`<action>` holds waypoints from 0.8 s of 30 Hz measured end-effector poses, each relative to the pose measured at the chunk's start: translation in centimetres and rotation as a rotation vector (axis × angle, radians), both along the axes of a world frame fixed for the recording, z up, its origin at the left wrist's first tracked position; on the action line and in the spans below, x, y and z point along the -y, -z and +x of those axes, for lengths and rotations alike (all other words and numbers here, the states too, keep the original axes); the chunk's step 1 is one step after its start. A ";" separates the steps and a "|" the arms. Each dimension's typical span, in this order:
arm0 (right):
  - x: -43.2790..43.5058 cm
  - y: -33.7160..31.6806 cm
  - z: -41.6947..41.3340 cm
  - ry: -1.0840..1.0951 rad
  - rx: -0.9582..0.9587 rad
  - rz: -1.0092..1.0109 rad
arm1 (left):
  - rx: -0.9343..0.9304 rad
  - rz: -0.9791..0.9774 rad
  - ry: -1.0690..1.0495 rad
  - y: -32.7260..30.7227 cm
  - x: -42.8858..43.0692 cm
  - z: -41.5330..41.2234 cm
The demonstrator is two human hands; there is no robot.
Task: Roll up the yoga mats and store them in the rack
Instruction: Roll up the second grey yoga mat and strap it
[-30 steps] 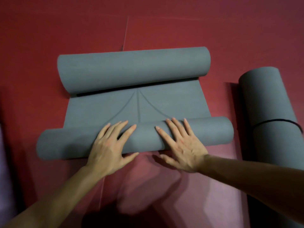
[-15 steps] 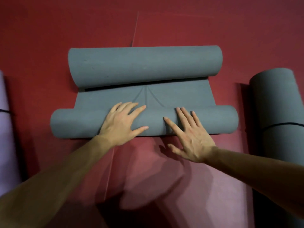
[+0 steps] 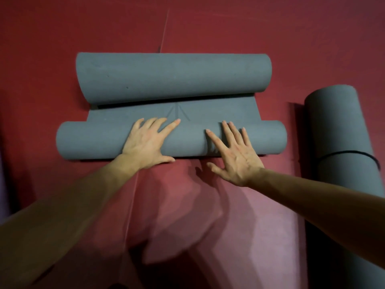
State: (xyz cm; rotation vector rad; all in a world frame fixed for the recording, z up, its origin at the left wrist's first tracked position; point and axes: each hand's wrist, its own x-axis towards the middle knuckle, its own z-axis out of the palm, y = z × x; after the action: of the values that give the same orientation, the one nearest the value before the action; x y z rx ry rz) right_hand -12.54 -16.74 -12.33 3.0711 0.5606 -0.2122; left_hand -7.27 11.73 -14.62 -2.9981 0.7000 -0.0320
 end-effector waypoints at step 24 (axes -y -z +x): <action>-1.3 1.7 -7.3 -0.145 0.060 -0.011 | -0.059 -0.110 0.023 -0.5 -0.9 -8.6</action>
State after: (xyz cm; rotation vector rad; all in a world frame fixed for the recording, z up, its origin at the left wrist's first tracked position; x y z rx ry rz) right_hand -19.86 -15.41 -14.00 2.9977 0.7713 -0.1198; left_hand -15.85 12.65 -14.09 -3.1077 0.7625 0.0173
